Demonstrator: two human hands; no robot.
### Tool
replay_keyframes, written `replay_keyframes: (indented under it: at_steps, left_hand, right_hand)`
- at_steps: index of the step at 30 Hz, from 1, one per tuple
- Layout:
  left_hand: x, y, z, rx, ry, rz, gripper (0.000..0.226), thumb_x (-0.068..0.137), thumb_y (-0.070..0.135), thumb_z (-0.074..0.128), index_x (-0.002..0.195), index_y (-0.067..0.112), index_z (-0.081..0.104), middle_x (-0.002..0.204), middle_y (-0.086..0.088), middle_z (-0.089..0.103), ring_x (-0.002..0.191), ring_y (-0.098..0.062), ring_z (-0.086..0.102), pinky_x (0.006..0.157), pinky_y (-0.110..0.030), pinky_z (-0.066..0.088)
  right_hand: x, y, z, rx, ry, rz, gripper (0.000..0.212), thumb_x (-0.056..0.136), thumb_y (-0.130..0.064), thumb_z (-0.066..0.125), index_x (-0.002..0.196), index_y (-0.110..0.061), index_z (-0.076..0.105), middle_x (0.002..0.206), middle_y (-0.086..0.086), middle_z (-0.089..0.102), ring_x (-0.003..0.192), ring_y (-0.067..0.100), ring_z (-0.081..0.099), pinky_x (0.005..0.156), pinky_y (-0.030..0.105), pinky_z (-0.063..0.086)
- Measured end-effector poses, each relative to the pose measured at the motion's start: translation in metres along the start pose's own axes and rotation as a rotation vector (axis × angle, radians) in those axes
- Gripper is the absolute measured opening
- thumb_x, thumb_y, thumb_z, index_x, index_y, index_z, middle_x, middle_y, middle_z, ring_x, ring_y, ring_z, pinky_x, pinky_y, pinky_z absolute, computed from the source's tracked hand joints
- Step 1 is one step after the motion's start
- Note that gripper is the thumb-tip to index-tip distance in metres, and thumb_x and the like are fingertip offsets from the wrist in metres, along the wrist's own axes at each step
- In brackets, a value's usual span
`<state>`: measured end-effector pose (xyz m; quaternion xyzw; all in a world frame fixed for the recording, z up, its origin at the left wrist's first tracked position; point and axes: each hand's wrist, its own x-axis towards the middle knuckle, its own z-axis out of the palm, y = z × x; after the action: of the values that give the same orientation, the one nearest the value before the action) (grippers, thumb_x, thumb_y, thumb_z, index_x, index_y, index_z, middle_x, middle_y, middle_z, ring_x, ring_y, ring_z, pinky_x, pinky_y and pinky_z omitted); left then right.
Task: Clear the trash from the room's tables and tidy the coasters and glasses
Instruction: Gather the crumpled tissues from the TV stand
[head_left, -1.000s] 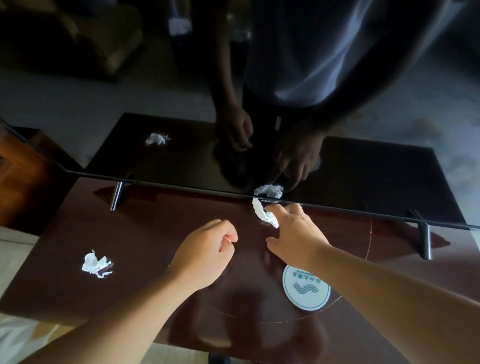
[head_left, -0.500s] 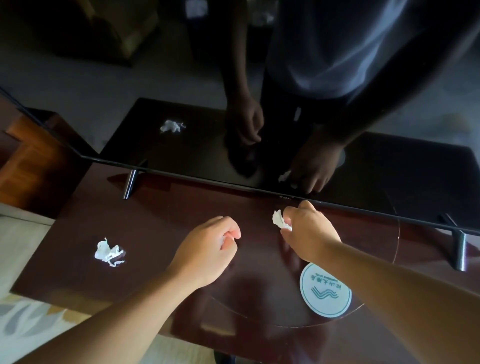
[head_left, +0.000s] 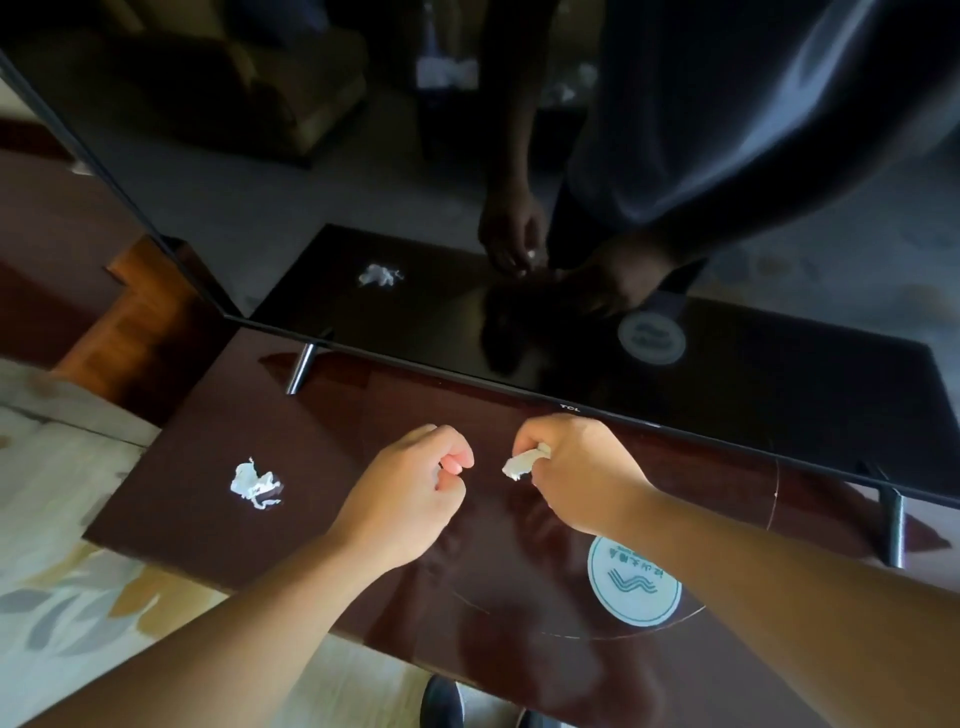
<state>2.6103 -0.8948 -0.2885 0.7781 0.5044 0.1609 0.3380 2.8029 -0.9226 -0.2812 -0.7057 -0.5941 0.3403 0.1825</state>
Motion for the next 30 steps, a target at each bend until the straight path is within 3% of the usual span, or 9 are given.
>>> replay_keyframes:
  at_steps: [3,8,12,15,18,23,25,30]
  left_hand:
    - [-0.015,0.0,-0.018,-0.015,0.039,-0.057,0.033,0.079,0.004,0.044,0.085,0.035,0.055,0.089,0.016,0.058,0.056,-0.005,0.059,0.052,-0.026,0.05]
    - [-0.043,-0.006,-0.048,0.016,0.109,-0.075,0.036,0.083,0.01,0.048,0.096,0.043,0.049,0.092,0.019,0.057,0.061,-0.005,0.06,0.049,-0.013,0.042]
    - [-0.064,-0.015,-0.075,0.088,0.142,-0.031,0.03,0.089,0.012,0.049,0.107,0.036,0.049,0.082,0.017,0.062,0.066,0.002,0.061,0.054,-0.007,0.041]
    - [-0.075,-0.028,-0.096,0.161,0.173,-0.021,0.026,0.091,0.015,0.047,0.109,0.035,0.048,0.08,0.016,0.062,0.067,-0.001,0.062,0.054,-0.008,0.04]
    - [-0.083,-0.046,-0.117,0.198,0.204,-0.012,0.025,0.09,0.016,0.047,0.106,0.035,0.049,0.08,0.015,0.059,0.07,-0.004,0.059,0.059,-0.012,0.038]
    - [-0.092,-0.086,-0.153,0.191,0.203,0.037,0.025,0.087,0.013,0.049,0.1,0.033,0.054,0.086,0.016,0.054,0.078,-0.004,0.056,0.066,-0.022,0.046]
    - [-0.097,-0.104,-0.166,0.184,0.181,0.047,0.026,0.086,0.012,0.05,0.098,0.034,0.054,0.089,0.016,0.054,0.079,-0.004,0.056,0.068,-0.025,0.047]
    - [-0.102,-0.139,-0.193,0.142,0.165,0.074,0.027,0.086,0.008,0.051,0.1,0.03,0.057,0.091,0.018,0.052,0.084,0.0,0.054,0.067,-0.013,0.042]
  right_hand:
    - [-0.006,-0.02,0.0,0.016,-0.047,-0.075,0.033,0.076,-0.001,0.048,0.067,-0.029,0.064,0.082,-0.01,0.058,0.067,0.008,0.055,0.053,0.024,0.045]
    - [-0.015,-0.055,0.008,0.012,-0.064,-0.115,0.015,0.081,-0.018,0.051,0.067,-0.022,0.055,0.076,-0.008,0.06,0.063,0.008,0.055,0.048,0.022,0.039]
    - [-0.021,-0.085,0.017,-0.007,-0.072,-0.17,0.021,0.083,-0.033,0.054,0.066,-0.022,0.048,0.069,-0.005,0.055,0.06,0.009,0.052,0.049,0.024,0.035]
    - [-0.025,-0.107,0.028,-0.013,-0.105,-0.213,0.017,0.089,-0.029,0.048,0.076,-0.021,0.053,0.075,-0.006,0.059,0.065,0.011,0.057,0.054,0.03,0.046]
    - [-0.029,-0.127,0.042,-0.039,-0.124,-0.218,0.013,0.086,-0.022,0.043,0.079,-0.028,0.052,0.073,-0.008,0.059,0.06,0.009,0.06,0.05,0.025,0.045]
    - [-0.031,-0.161,0.068,-0.03,-0.1,-0.131,0.027,0.081,-0.011,0.042,0.075,-0.033,0.056,0.078,-0.01,0.059,0.062,0.013,0.064,0.048,0.023,0.049]
    - [-0.033,-0.173,0.082,-0.038,-0.073,-0.101,0.032,0.08,-0.007,0.041,0.071,-0.033,0.058,0.078,-0.01,0.06,0.059,0.012,0.062,0.044,0.02,0.046]
    - [-0.041,-0.2,0.117,-0.058,-0.036,-0.072,0.032,0.078,-0.002,0.039,0.068,-0.027,0.057,0.081,-0.009,0.057,0.051,0.008,0.049,0.035,0.013,0.03]
